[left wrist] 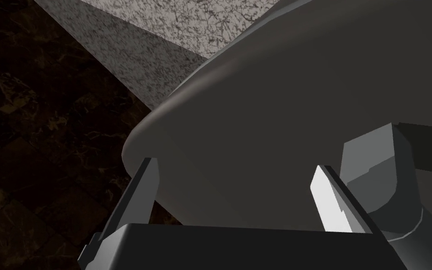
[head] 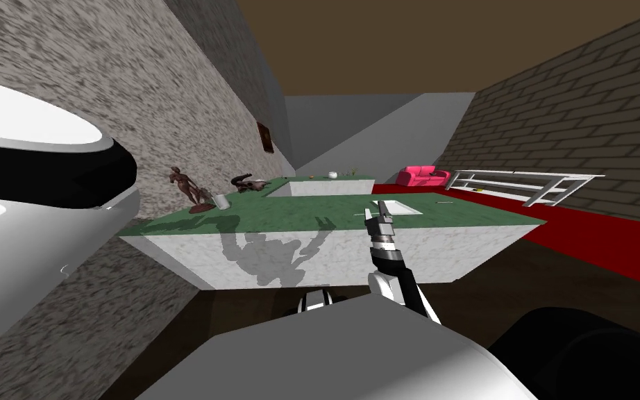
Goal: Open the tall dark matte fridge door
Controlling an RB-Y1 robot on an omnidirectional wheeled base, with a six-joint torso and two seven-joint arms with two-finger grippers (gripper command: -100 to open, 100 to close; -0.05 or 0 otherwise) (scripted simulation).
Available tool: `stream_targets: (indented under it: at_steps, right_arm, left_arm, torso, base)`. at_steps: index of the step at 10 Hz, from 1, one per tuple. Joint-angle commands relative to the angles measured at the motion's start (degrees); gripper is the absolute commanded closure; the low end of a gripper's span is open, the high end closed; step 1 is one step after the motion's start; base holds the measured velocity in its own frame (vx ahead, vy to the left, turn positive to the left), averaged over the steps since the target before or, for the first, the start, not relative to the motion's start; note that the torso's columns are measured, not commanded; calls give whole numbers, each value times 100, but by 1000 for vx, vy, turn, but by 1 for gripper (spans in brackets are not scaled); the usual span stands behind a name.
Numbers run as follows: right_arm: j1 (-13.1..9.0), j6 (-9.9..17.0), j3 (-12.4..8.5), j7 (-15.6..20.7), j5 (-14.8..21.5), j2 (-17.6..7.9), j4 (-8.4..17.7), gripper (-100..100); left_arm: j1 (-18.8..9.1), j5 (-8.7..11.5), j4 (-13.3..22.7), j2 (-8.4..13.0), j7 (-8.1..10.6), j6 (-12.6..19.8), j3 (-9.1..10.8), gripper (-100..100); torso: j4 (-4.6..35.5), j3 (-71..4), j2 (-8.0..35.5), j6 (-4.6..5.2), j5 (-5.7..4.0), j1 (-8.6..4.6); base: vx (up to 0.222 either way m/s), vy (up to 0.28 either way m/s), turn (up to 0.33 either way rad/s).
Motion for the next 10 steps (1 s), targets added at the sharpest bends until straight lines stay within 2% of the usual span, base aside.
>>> stream_targets:
  at_steps: [1,2,3,6,7,10]
  right_arm:
    - [0,0,0,0,0,0,0,0]
    - [-1,0,0,0,0,0,0,0]
    - [0,0,0,0,0,0,0,0]
    - [0,0,0,0,0,0,0,0]
    - [0,0,0,0,0,0,0,0]
    - [0,0,0,0,0,0,0,0]
  left_arm:
    - [-399,-192,94,136,-50,127,98,-100]
    - [-498,-192,94,136,-50,127,98,-100]
    - [-708,-332,153,235,-90,216,168,-100]
    - [-1158,-451,201,320,-125,290,227,-100]
    - [-1357,-551,238,391,-154,351,276,-100]
    - [-1787,-627,262,446,-176,398,314,-100]
  torso:
    - [1,1,4,-1,1,7]
    - [-9,1,-17,12,28,16]
    - [-15,-7,-29,11,41,36]
    - [-40,-21,-78,40,99,89]
    - [-42,-24,-81,42,103,100]
    - [-39,-21,-80,45,99,87]
  base:
    - [47,-2,-107]
    - [46,-10,-68]
    - [50,-22,-85]
    - [47,-22,-59]
    - [33,-15,-66]
    - [27,-10,-49]
